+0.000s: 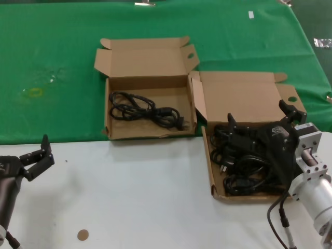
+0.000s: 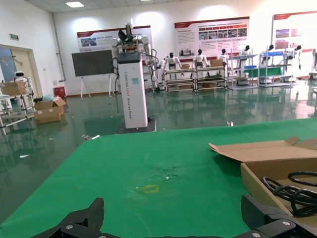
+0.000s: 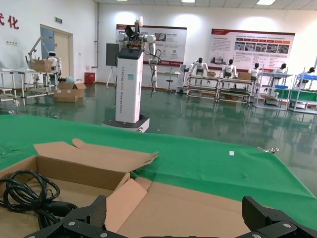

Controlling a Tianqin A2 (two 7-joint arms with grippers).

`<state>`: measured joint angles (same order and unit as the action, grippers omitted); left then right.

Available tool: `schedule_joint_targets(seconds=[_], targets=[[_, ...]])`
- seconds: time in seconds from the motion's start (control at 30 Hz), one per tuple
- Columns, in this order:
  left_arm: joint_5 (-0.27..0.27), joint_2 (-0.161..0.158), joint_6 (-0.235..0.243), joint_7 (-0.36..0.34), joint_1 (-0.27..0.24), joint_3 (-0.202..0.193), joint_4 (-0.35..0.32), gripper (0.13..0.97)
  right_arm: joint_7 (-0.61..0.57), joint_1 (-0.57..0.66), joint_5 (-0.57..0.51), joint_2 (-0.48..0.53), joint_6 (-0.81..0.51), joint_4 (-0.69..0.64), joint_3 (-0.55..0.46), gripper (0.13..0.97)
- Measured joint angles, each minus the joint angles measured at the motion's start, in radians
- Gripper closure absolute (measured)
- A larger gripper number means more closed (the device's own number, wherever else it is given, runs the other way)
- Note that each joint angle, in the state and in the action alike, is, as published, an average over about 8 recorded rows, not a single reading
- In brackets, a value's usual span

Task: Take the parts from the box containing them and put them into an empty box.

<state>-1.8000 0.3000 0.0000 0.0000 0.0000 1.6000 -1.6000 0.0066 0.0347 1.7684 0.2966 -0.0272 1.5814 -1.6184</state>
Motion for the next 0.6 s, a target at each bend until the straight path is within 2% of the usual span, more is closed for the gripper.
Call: schedule_joint_targets(seconds=[0.6], targets=[[0.000, 0.000, 0.000, 0.000, 0.000, 0.000, 0.000, 0.132, 0.000, 0.000, 0.000, 0.000, 0.000, 0.000, 0.000, 0.129]])
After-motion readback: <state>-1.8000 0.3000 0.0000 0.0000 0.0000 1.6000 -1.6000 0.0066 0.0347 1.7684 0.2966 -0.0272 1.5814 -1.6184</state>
